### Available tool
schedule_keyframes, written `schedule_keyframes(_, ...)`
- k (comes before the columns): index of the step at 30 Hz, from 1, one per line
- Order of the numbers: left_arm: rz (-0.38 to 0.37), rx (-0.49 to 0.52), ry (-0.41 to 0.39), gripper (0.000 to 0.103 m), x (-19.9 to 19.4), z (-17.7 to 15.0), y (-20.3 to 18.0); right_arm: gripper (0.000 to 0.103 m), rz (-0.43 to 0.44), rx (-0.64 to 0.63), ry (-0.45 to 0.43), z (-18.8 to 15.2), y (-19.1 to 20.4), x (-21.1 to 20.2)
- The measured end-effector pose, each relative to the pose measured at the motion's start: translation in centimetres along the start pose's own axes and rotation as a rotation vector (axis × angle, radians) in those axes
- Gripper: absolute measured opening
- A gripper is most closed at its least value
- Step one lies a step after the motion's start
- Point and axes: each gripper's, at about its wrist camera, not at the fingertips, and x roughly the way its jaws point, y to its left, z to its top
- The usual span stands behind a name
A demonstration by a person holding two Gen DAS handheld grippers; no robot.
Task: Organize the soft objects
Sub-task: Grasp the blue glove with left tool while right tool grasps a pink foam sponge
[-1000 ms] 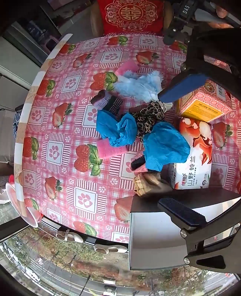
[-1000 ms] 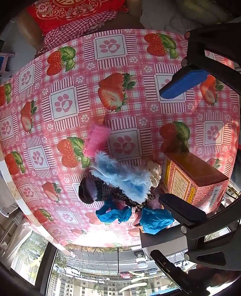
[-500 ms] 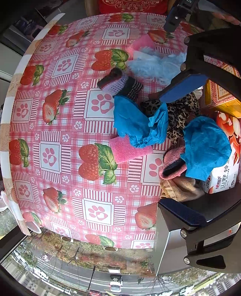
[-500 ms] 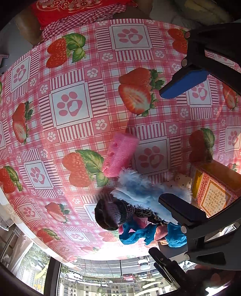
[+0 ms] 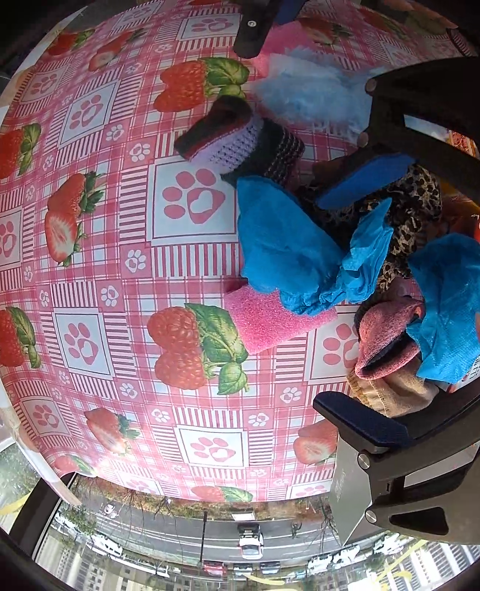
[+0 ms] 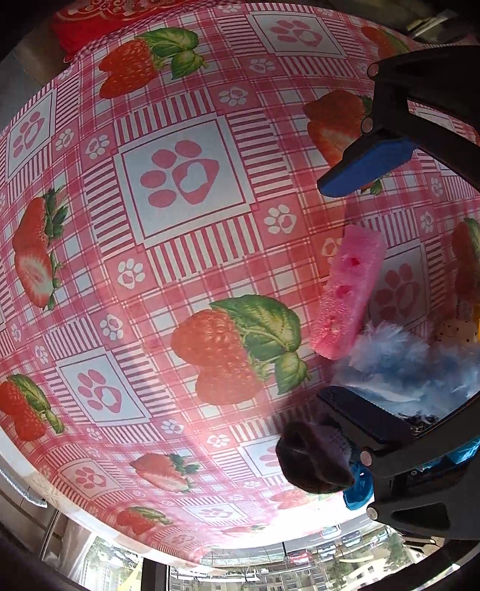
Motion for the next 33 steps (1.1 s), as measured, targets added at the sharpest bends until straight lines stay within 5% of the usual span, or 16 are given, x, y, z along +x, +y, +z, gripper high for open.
schedule_keyframes(10,-0.033,0.005,0.044,0.094,2.0,-0.5,0.1,0.103,-0.226,0.039,-0.056,-0.5,-6.4,-0.8)
schedule_keyframes(14,-0.048,0.014,0.059,0.093,2.7,-0.6,0.0,0.103,-0.149,0.034,-0.084,-1.5,-9.3,-2.5)
schedule_keyframes(18,-0.055,0.019,0.075,0.093,3.3,-0.5,-0.3,0.103,-0.111,-0.106,-0.066,-3.9,-8.2,-2.8)
schedule_keyframes(26,-0.041,0.057,0.091,0.092,4.0,-0.7,-1.8,0.103,-0.201,-0.339,-0.007,-4.3,-2.1,1.9)
schedule_keyframes(30,-0.029,0.057,0.109,0.075,4.7,-0.6,-2.2,0.103,-0.235,-0.363,0.002,-4.5,-1.4,2.9)
schedule_keyframes(32,-0.034,0.054,0.111,0.063,5.0,-0.5,-2.1,0.091,-0.234,-0.38,-0.001,-4.9,-1.0,2.9)
schedule_keyframes(33,-0.034,0.048,0.113,0.055,5.0,-0.5,-2.0,0.075,-0.24,-0.394,-0.002,-5.0,-0.9,2.9)
